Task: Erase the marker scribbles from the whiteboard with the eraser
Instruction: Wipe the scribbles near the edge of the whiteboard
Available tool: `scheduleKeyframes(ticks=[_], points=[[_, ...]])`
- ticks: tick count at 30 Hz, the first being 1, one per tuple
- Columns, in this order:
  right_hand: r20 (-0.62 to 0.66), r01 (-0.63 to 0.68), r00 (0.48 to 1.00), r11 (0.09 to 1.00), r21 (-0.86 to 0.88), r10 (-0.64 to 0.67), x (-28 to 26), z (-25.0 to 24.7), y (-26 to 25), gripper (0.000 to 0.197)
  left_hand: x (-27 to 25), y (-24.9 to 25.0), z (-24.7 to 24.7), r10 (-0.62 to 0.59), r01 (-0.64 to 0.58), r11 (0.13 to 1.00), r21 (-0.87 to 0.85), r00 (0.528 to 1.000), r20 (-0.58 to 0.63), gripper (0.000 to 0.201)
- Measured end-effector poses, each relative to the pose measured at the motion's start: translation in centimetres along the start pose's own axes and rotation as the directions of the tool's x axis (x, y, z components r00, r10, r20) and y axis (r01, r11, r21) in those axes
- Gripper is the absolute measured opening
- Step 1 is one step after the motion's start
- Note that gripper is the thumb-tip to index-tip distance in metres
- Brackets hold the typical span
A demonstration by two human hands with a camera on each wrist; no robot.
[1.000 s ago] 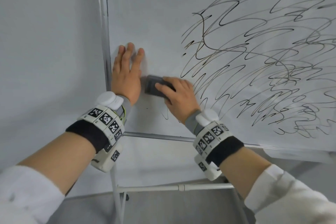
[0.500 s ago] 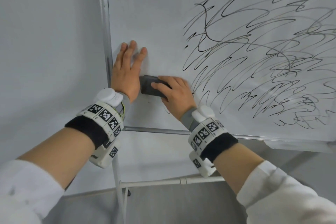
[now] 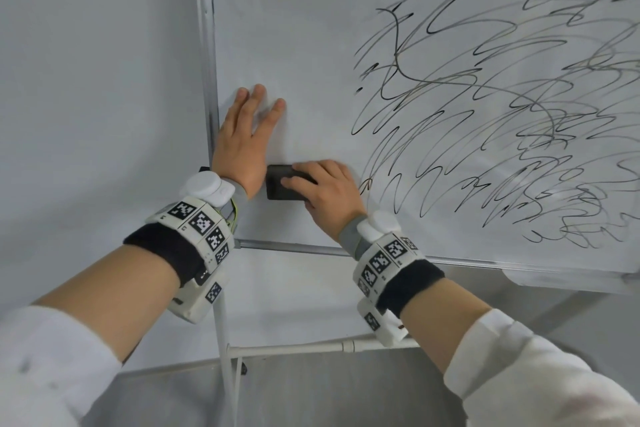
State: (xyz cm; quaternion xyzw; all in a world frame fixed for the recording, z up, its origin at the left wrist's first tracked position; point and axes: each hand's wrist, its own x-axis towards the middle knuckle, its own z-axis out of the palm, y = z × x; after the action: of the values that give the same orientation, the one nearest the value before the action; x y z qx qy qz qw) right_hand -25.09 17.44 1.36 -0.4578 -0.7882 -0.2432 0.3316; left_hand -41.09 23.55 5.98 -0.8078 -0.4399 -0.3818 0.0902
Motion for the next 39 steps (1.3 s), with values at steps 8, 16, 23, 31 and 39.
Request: scheduleKeyframes(ticks=[8,16,23,31,39], points=[[0.219,0.098,0.971,0.995,-0.024,-0.090,-4.1,0.1,1.3,0.054,0.1,0.3,0.0,0.016,-0.016,0.999,0.044,1.000,-0.012,0.059],[-0.048,-0.047,0.998,0.997,-0.062,0.045,-0.5,-4.2,4.6,0.050,1.2,3.3,0.1,-0.113,0.105,0.983,0.152,0.993,0.042,0.054],[0.153,0.057,0.987,0.994,-0.093,-0.042,-4.9,-2.8,4.0,0.053,1.5,4.5,0.2,-0.166,0.149,0.972,0.184,0.983,0.083,0.058],[0.098,0.063,0.994,0.996,-0.058,-0.057,-3.4,-1.9,3.5,0.049,1.7,4.7,0.1,-0.191,0.173,0.971,0.167,0.976,0.100,0.056],[0.196,0.165,0.969,0.985,-0.058,-0.151,-4.8,-2.2,4.3,0.047,1.8,4.7,0.1,-0.194,0.175,0.969,0.176,0.976,0.094,0.055]])
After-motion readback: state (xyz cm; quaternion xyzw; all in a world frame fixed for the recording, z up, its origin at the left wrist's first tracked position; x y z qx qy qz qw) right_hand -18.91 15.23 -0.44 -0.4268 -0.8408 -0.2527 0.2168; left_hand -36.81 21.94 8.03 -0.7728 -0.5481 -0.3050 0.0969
